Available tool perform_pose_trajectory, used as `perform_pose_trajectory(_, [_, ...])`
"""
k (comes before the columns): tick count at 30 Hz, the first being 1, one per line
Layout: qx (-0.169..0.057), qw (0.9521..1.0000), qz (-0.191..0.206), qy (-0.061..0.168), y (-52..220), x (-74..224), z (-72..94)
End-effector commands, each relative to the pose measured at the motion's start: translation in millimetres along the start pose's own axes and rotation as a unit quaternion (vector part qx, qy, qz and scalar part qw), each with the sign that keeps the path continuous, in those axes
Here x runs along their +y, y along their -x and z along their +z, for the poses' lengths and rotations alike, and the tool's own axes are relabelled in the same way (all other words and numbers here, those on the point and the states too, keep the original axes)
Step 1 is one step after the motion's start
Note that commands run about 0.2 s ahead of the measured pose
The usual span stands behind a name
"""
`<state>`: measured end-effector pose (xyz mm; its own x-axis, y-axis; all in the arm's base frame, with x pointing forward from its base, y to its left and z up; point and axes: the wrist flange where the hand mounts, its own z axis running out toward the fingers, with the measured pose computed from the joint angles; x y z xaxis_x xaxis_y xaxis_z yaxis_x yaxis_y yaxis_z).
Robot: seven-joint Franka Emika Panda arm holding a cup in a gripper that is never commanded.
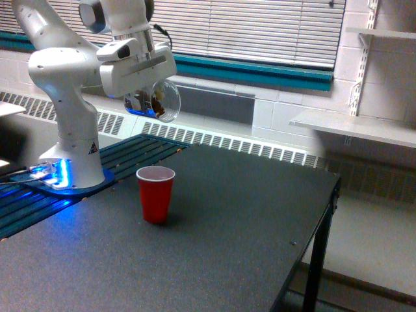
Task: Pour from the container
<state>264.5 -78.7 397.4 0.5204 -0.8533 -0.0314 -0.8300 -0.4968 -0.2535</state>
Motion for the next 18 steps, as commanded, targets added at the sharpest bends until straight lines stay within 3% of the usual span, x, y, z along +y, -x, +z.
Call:
perform_pose_trajectory(1, [-0.017,0.9998,-0.001,0.013,7.6,3.5,16.3])
perform_pose_trajectory(18, [-0.028,0.9994,0.016,0.015,14.2,3.4,13.9])
